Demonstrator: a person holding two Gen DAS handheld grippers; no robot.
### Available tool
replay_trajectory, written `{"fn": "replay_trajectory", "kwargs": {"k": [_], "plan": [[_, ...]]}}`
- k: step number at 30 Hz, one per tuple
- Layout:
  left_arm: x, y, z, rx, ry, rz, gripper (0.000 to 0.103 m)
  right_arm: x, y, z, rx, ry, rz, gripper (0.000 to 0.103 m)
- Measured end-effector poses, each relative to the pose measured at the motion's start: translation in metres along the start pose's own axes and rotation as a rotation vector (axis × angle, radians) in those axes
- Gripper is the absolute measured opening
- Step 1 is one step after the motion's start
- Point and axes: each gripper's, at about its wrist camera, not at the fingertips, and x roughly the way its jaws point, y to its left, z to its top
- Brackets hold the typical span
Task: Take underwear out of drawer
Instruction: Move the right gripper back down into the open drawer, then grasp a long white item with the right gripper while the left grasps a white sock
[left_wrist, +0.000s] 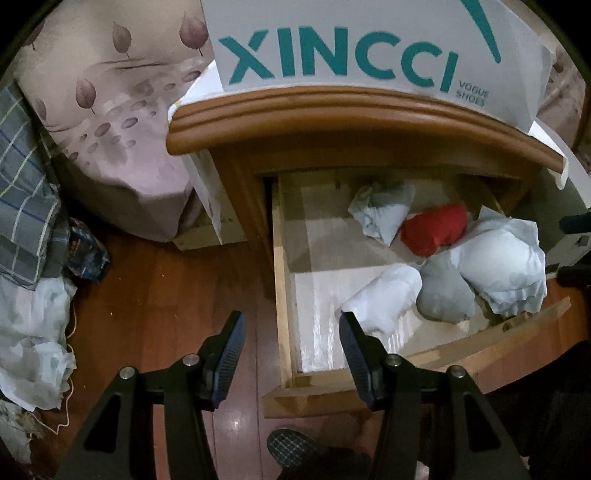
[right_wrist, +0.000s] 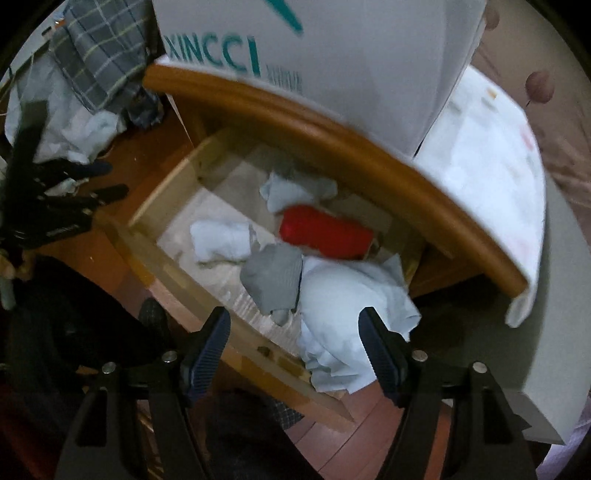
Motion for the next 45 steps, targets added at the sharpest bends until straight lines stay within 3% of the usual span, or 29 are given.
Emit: {"fn": "replay_trajectory", "kwargs": {"k": [10, 19, 26, 34, 37, 39, 45], "plan": [[0.017, -0.005, 0.002, 0.027, 0.072, -0.035, 0.054, 0.075, -0.016, 0.001, -0.017, 0.128, -0.066, 0.072], [0.038, -0.026, 0.015, 0.207, 0.114, -0.022, 0.054, 0.121, -0.019, 0.005, -0.092, 0.201, -0.122, 0.079], [0.061, -0.041, 0.023, 0.27, 0.184, -0.048, 0.054, 0.146, -0.025, 0.012, -0.14, 0.252, -0.149, 0.086], [0.079, -0.064, 0.031, 0.362, 0.242, -0.09, 0.054, 0.173, -0.017, 0.012, -0.224, 0.346, -0.175, 0.087], [0.089, -0.075, 0.035, 0.404, 0.291, -0.125, 0.054, 0.176, -0.016, 0.014, -0.235, 0.365, -0.167, 0.079], [0.096, -0.083, 0.036, 0.433, 0.324, -0.139, 0.054, 0.177, -0.018, 0.015, -0.214, 0.379, -0.14, 0.064], [0.115, -0.1, 0.038, 0.511, 0.395, -0.139, 0.054, 0.174, -0.028, 0.018, -0.173, 0.374, -0.072, 0.035]]}}
